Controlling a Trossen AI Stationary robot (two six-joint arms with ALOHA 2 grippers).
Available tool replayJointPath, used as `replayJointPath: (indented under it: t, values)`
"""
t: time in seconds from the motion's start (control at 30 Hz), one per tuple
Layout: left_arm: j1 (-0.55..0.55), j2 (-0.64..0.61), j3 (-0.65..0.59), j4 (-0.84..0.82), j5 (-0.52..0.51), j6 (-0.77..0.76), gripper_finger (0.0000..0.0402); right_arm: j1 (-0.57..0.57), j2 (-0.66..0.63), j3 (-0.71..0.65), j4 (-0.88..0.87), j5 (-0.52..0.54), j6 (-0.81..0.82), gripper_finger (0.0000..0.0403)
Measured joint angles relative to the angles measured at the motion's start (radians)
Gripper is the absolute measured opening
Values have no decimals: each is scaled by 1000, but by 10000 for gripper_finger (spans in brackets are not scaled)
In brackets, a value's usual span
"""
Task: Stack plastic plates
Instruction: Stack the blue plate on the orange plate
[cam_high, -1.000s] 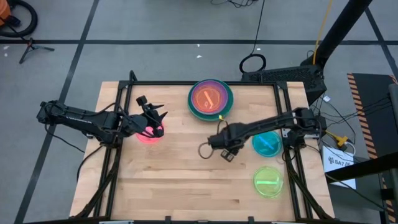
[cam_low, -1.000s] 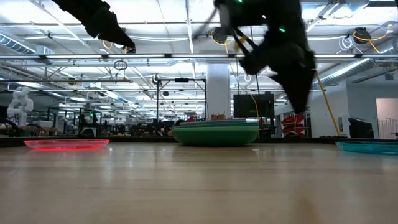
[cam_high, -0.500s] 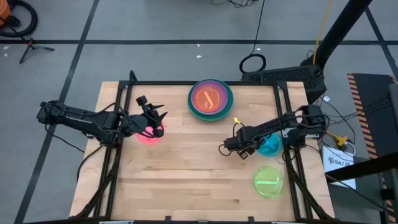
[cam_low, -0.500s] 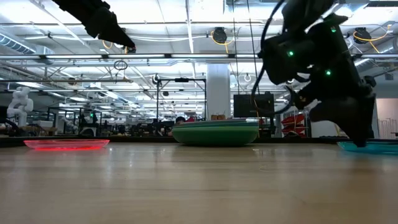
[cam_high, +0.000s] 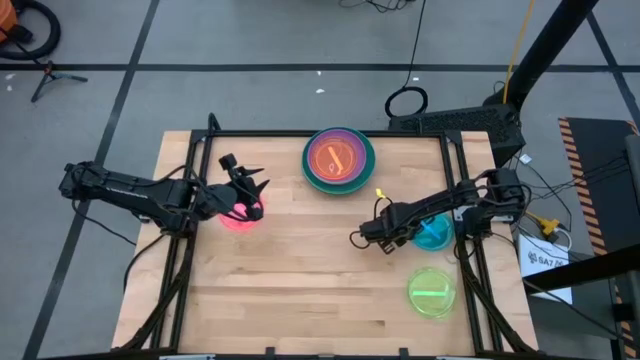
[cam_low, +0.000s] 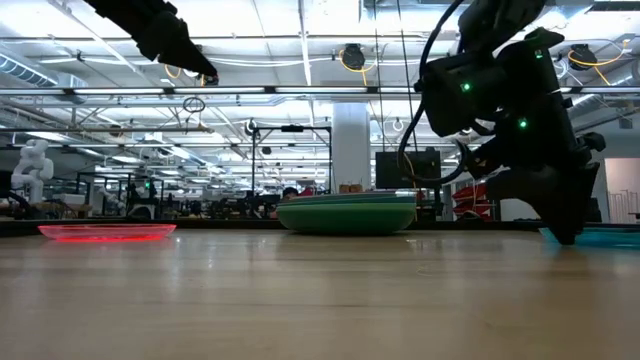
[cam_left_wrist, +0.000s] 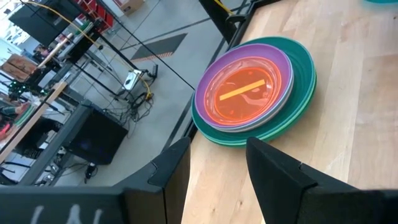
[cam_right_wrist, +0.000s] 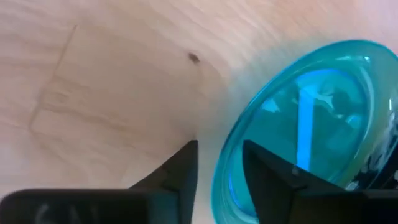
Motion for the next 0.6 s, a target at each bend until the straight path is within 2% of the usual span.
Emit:
replayJointPath:
  t: [0.33, 0.6]
  values:
    - [0, 0, 0, 0, 0, 0, 163, -1, 0, 0, 46, 22, 1, 12]
    - [0, 0, 0, 0, 0, 7, 163, 7, 1, 24, 11, 23, -19, 3]
